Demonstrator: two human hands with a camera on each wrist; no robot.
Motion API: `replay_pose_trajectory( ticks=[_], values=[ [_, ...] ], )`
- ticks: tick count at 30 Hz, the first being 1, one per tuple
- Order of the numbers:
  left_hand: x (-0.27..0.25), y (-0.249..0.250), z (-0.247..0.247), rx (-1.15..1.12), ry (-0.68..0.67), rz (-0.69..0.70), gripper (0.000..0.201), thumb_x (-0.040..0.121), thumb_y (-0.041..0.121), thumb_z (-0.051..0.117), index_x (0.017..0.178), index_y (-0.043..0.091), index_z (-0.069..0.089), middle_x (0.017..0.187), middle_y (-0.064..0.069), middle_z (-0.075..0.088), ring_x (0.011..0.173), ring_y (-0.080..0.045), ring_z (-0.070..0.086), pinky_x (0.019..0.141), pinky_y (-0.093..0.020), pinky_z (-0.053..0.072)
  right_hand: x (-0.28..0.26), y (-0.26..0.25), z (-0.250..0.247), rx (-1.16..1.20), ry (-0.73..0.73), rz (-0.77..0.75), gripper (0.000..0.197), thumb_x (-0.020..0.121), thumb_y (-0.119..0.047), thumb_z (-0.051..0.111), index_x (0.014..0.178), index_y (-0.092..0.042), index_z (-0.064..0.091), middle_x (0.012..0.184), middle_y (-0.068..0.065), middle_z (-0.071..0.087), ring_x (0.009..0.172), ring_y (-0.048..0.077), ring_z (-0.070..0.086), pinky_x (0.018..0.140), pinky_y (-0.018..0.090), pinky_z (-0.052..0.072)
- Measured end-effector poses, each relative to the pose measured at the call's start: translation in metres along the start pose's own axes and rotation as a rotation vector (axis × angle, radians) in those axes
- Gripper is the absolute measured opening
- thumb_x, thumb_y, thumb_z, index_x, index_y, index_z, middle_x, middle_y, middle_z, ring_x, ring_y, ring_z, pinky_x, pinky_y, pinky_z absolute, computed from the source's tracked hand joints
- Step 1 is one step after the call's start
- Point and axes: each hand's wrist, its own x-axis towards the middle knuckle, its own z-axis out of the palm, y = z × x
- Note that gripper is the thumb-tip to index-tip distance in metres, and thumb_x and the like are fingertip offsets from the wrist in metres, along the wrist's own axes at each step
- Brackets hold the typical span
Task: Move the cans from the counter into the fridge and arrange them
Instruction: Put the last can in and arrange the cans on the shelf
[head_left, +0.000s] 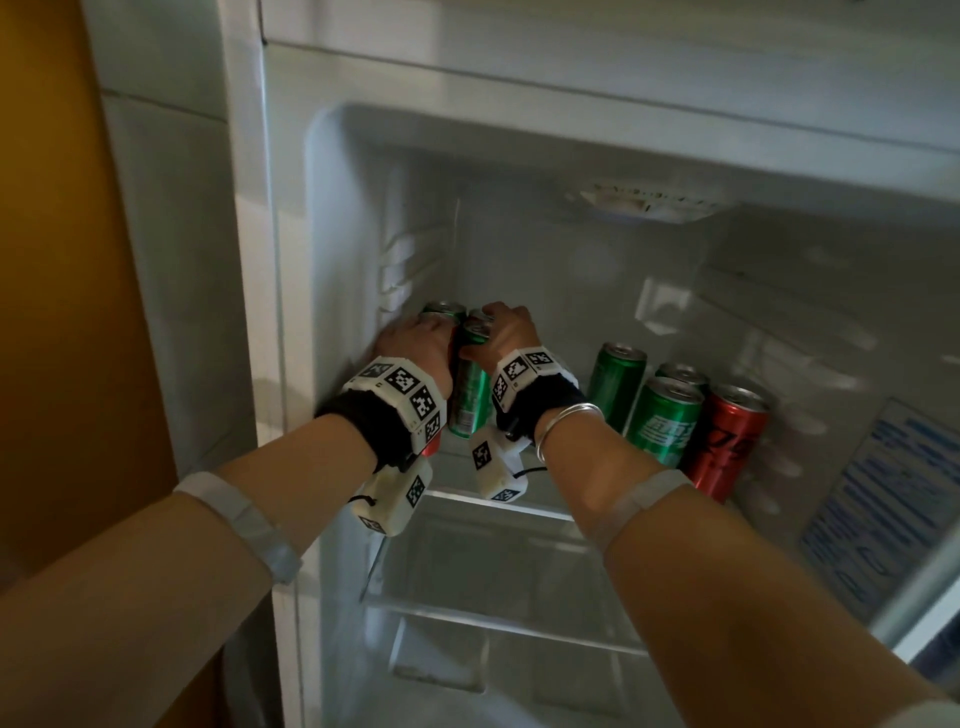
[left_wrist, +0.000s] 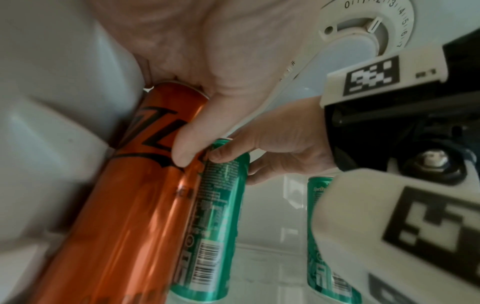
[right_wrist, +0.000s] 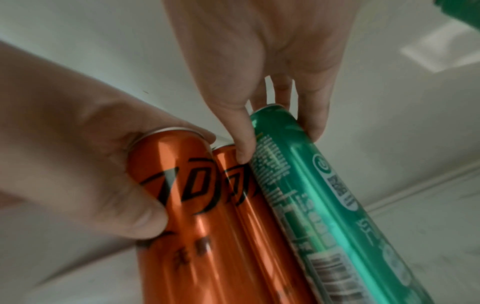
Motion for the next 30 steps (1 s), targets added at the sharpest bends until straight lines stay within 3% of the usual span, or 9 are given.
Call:
replay_pose_trajectory(
  ticks=[6, 8, 12, 16, 18, 21, 22, 26, 30],
  values=[
    [0.004, -0.002, 0.005, 0.01, 0.0, 0.002, 0.051, 0.086, 0.018, 0.048, 0.137, 0.016, 0.043, 0.142, -0.004, 0.047, 0.129, -0.026, 0.044, 0.112, -0.036, 0.03, -0.011, 0.005, -0.006, 0.108, -0.001, 0.024, 0.065, 0.076, -0.038, 0.073, 0.13, -0.017, 0.044, 0.119, 0.008, 0.046, 0.096, 0.022, 0.053, 0.077, 0.025, 0.04],
    [0.003, -0.003, 0.005, 0.009, 0.002, 0.008, 0.052, 0.084, 0.017, 0.05, 0.135, 0.016, 0.045, 0.14, -0.005, 0.049, 0.128, -0.026, 0.045, 0.111, -0.037, 0.032, -0.015, 0.01, -0.02, 0.103, 0.052, 0.073, 0.058, 0.08, -0.042, 0.069, 0.128, -0.017, 0.048, 0.125, 0.01, 0.049, 0.105, 0.026, 0.056, 0.082, 0.027, 0.043],
    [0.001, -0.005, 0.006, 0.016, 0.056, 0.053, 0.046, 0.082, 0.027, 0.052, 0.128, 0.019, 0.052, 0.133, -0.004, 0.056, 0.122, -0.025, 0.052, 0.106, -0.038, 0.039, -0.028, 0.032, -0.062, -0.263, 0.104, 0.24, 0.043, 0.087, -0.029, 0.058, 0.128, -0.02, 0.047, 0.132, 0.011, 0.044, 0.123, 0.035, 0.042, 0.103, 0.042, 0.036],
    [0.0, -0.004, 0.005, 0.016, 0.054, 0.064, 0.055, 0.079, 0.029, 0.051, 0.133, 0.019, 0.047, 0.135, -0.004, 0.055, 0.122, -0.026, 0.053, 0.106, -0.038, 0.04, -0.042, 0.045, -0.067, -0.595, -0.149, 0.305, 0.088, 0.066, -0.013, 0.073, 0.14, -0.009, 0.027, 0.141, 0.019, 0.028, 0.131, 0.047, 0.026, 0.106, 0.057, 0.032],
    [0.0, -0.004, 0.004, 0.042, 0.058, 0.065, 0.056, 0.077, 0.032, 0.052, 0.132, 0.021, 0.048, 0.132, -0.003, 0.057, 0.119, -0.025, 0.056, 0.104, -0.037, 0.042, -0.04, 0.046, -0.061, -0.673, -0.18, 0.314, 0.096, 0.065, -0.015, 0.074, 0.144, -0.004, 0.021, 0.145, 0.024, 0.018, 0.133, 0.051, 0.019, 0.105, 0.062, 0.03],
    [0.0, -0.004, 0.004, 0.043, 0.043, 0.06, 0.055, 0.077, 0.033, 0.055, 0.13, 0.021, 0.05, 0.131, -0.003, 0.058, 0.118, -0.025, 0.056, 0.104, -0.036, 0.042, -0.039, 0.044, -0.061, -0.697, -0.101, 0.313, 0.061, 0.088, -0.022, 0.055, 0.142, -0.006, 0.032, 0.147, 0.025, 0.023, 0.133, 0.046, 0.027, 0.108, 0.054, 0.031],
    [0.0, -0.004, 0.005, 0.036, 0.039, 0.058, 0.055, 0.078, 0.031, 0.056, 0.132, 0.02, 0.049, 0.133, -0.004, 0.056, 0.12, -0.026, 0.054, 0.106, -0.036, 0.04, -0.04, 0.042, -0.063, -0.672, -0.094, 0.309, 0.06, 0.089, -0.023, 0.053, 0.142, -0.004, 0.031, 0.147, 0.027, 0.023, 0.132, 0.045, 0.029, 0.107, 0.052, 0.033],
    [0.001, -0.005, 0.006, 0.043, 0.04, 0.059, 0.055, 0.078, 0.03, 0.056, 0.132, 0.019, 0.049, 0.135, -0.004, 0.055, 0.123, -0.025, 0.052, 0.107, -0.036, 0.038, -0.041, 0.052, -0.062, -0.632, -0.066, 0.31, 0.081, 0.083, -0.029, 0.064, 0.144, 0.004, 0.021, 0.147, 0.026, 0.019, 0.133, 0.044, 0.029, 0.105, 0.048, 0.038],
    [0.0, -0.005, 0.006, 0.044, 0.03, 0.063, 0.05, 0.077, 0.03, 0.054, 0.126, 0.02, 0.053, 0.13, -0.003, 0.058, 0.117, -0.026, 0.055, 0.104, -0.038, 0.042, -0.034, 0.04, -0.065, -0.405, -0.027, 0.299, 0.062, 0.076, -0.022, 0.073, 0.13, -0.007, 0.046, 0.133, 0.013, 0.046, 0.124, 0.032, 0.048, 0.091, 0.033, 0.045]
  ],
)
